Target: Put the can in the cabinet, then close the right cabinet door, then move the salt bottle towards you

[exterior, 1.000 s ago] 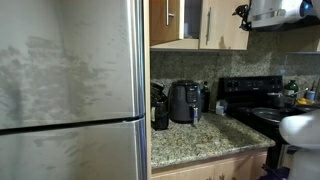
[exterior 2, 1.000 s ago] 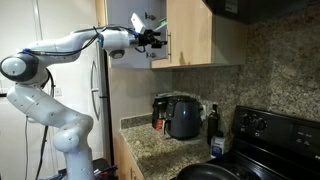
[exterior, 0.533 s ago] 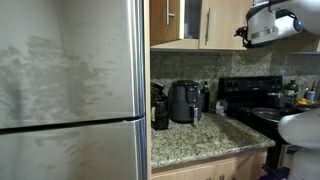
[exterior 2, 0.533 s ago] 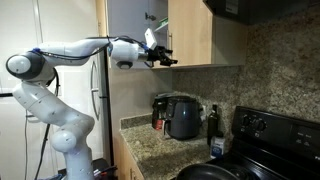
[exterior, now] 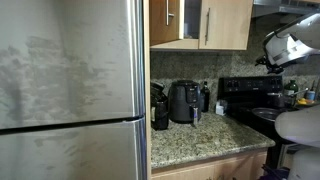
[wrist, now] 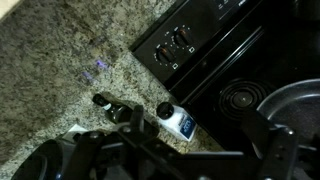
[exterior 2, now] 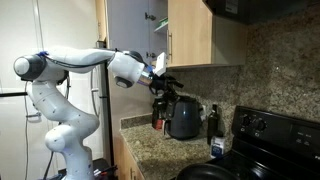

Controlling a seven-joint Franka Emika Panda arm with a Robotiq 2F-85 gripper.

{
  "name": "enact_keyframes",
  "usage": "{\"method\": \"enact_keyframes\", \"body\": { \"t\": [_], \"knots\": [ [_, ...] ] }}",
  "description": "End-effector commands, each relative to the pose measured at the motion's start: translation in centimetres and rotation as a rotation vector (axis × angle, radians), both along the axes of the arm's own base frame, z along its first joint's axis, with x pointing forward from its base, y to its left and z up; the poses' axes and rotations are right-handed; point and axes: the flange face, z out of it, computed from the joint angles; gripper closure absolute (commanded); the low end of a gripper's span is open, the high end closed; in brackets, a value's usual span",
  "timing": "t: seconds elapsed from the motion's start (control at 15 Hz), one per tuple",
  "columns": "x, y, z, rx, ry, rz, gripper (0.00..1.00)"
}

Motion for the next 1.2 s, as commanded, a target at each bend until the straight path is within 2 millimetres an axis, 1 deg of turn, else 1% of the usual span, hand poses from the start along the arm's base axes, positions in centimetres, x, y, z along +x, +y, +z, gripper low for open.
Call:
{"method": "enact_keyframes", "body": {
  "t": [0.0, 0.07, 0.13, 0.2, 0.33, 0.47, 0.53, 0.6, 0.67, 0.73, 0.87, 1.0, 1.13],
  "knots": [
    [-0.1, 0.0, -0.1, -0.002, 0.005, -0.003, 0.00],
    [-0.1, 0.1, -0.1, -0.005, 0.006, -0.001, 0.00],
    [1.1, 0.1, -1.9, -0.010, 0.064, -0.004, 0.00],
    [2.3, 0.2, -4.0, 0.034, 0.114, 0.039, 0.00],
    [4.2, 0.9, -7.1, 0.121, 0.158, 0.103, 0.00],
    [5.1, 0.0, -10.1, 0.182, 0.243, 0.138, 0.00],
    [4.4, 1.3, -8.0, 0.131, 0.183, 0.122, 0.00],
    [4.8, 1.0, -9.3, 0.159, 0.212, 0.131, 0.00],
    [4.9, 0.6, -10.2, 0.174, 0.229, 0.129, 0.00],
    [5.0, 0.4, -10.6, 0.183, 0.235, 0.126, 0.00],
    [4.7, -0.1, -10.2, 0.088, 0.299, 0.117, 0.00],
    [4.2, -0.7, -10.9, 0.054, 0.364, 0.104, 0.00],
    [4.1, -0.8, -10.8, 0.044, 0.368, 0.096, 0.00]
  ]
}}
